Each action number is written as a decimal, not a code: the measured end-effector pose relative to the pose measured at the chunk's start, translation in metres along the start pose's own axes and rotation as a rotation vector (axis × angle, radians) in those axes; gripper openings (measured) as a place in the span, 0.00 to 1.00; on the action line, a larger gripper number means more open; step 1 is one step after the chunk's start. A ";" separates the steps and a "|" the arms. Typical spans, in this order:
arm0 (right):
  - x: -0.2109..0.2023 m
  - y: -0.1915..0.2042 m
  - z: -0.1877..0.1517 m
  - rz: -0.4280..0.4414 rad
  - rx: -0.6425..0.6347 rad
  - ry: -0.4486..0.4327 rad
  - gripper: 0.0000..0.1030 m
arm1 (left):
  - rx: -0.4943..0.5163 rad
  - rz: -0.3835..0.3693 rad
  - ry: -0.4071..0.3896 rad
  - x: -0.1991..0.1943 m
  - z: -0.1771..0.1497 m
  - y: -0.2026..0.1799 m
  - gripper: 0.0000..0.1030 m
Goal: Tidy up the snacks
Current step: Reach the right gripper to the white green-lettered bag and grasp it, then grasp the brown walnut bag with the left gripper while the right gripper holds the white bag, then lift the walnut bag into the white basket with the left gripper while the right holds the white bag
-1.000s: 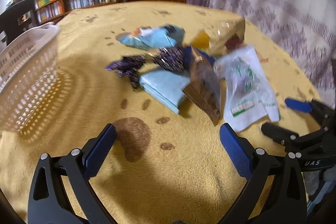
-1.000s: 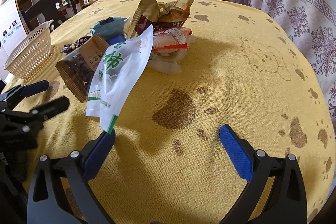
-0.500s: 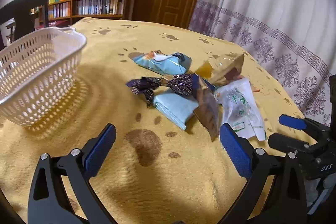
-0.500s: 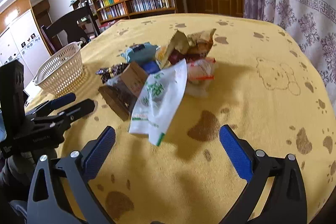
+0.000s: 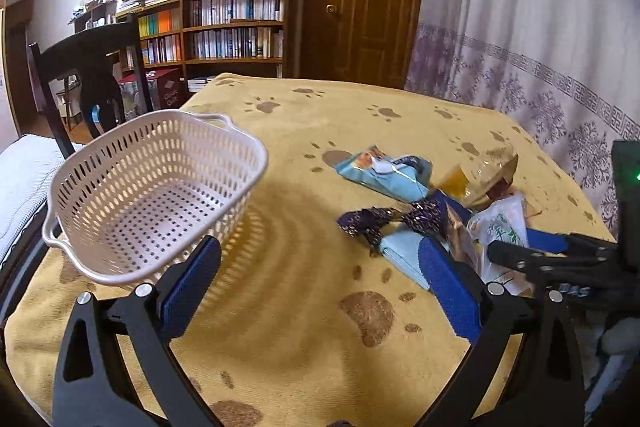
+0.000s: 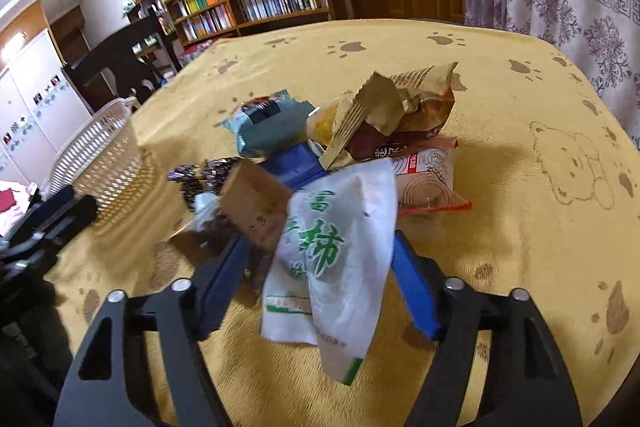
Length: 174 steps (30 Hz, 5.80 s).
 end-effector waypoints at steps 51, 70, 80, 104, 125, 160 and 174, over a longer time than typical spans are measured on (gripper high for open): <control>-0.044 -0.049 -0.044 -0.049 0.052 0.001 0.35 | 0.300 -0.044 0.066 0.030 -0.032 -0.097 0.97; -0.042 -0.078 -0.057 -0.031 0.149 0.005 0.35 | 0.392 -0.342 0.314 0.067 -0.062 -0.150 0.97; -0.045 -0.079 -0.058 -0.032 0.158 -0.006 0.35 | 0.411 -0.289 0.286 0.069 -0.060 -0.154 0.84; -0.040 -0.081 -0.060 -0.028 0.148 0.001 0.35 | 0.443 -0.280 0.316 0.090 -0.060 -0.169 0.56; -0.042 -0.075 -0.059 -0.021 0.139 -0.007 0.35 | 0.354 -0.299 0.194 0.032 -0.037 -0.145 0.53; -0.064 -0.036 -0.050 0.040 0.133 -0.047 0.35 | 0.055 0.195 -0.146 -0.012 0.067 0.036 0.53; -0.071 -0.017 -0.043 0.074 0.122 -0.073 0.35 | 0.040 0.271 -0.213 -0.020 0.074 0.049 0.70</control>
Point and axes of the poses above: each gripper's, at about its wrist camera, not at the fingertips, and x roughly the way its jaws point, y to its left, z to its top, the point moved 1 cm from there along x, roughly the way its jaws point, and after that the axes turned 10 degrees about -x, right-handed, at the moved point
